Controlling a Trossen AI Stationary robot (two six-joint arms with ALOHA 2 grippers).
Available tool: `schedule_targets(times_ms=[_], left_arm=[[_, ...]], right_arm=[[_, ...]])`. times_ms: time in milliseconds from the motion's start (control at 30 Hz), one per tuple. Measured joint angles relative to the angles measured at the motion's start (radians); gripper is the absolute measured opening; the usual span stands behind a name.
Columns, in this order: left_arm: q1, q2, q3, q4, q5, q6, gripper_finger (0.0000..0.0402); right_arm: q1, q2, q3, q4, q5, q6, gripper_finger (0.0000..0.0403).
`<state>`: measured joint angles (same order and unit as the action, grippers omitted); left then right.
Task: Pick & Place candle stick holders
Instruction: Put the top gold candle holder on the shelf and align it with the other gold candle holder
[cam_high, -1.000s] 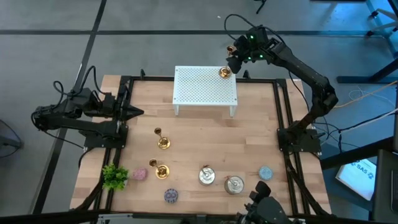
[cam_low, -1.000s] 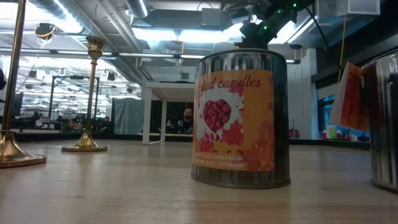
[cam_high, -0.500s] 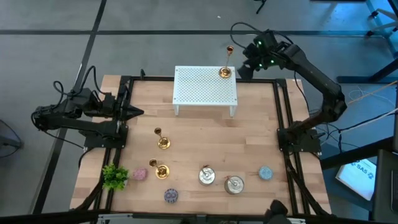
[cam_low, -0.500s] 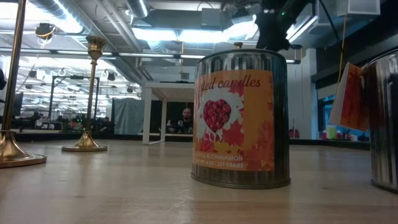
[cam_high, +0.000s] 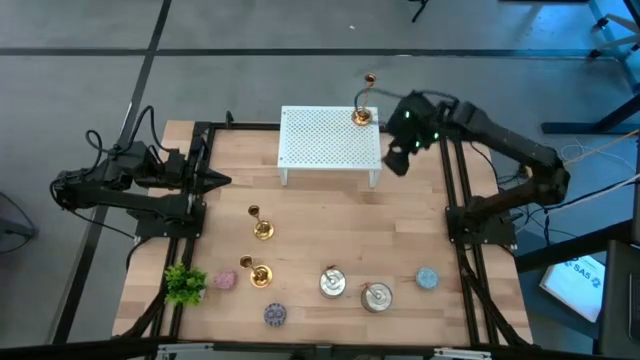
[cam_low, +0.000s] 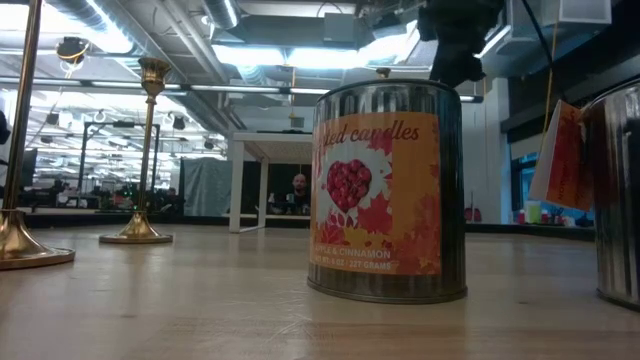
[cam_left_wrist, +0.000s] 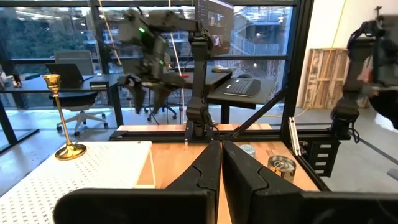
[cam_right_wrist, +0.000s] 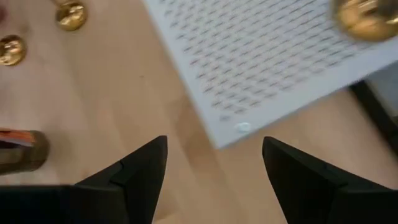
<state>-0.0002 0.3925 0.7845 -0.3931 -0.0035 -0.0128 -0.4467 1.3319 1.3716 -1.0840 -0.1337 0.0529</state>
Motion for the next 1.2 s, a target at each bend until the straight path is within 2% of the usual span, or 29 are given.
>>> schedule_targets(times_ms=[267, 533, 700, 867, 967, 1100, 1200], left_arm=[[0.000, 0.000, 0.000, 0.000, 0.000, 0.000, 0.0013], [0.000, 0.000, 0.000, 0.004, -0.004, 0.004, 0.0010], [0.000, -0.001, 0.000, 0.041, -0.004, 0.000, 0.0013], [0.000, -0.002, 0.000, 0.062, -0.004, -0.002, 0.0009], [0.000, -0.002, 0.000, 0.070, -0.001, -0.053, 0.0008], [0.000, 0.003, 0.000, 0.079, 0.047, -0.101, 0.0011], [0.000, 0.023, 0.000, 0.054, 0.089, -0.081, 0.0018]], right_arm=[[0.243, -0.094, -0.247, 0.317, 0.000, 0.146, 0.0267], [0.416, -0.073, -0.335, 0.610, 0.000, 0.178, 0.0267], [0.455, -0.043, -0.336, 0.704, 0.000, 0.250, 0.0267], [0.468, -0.036, -0.336, 0.702, 0.002, 0.328, 0.0267], [0.470, -0.035, -0.336, 0.702, -0.009, 0.333, 0.0267], [0.470, -0.034, -0.336, 0.734, -0.020, 0.317, 0.0267], [0.470, -0.034, -0.336, 0.763, -0.019, 0.325, 0.0267]])
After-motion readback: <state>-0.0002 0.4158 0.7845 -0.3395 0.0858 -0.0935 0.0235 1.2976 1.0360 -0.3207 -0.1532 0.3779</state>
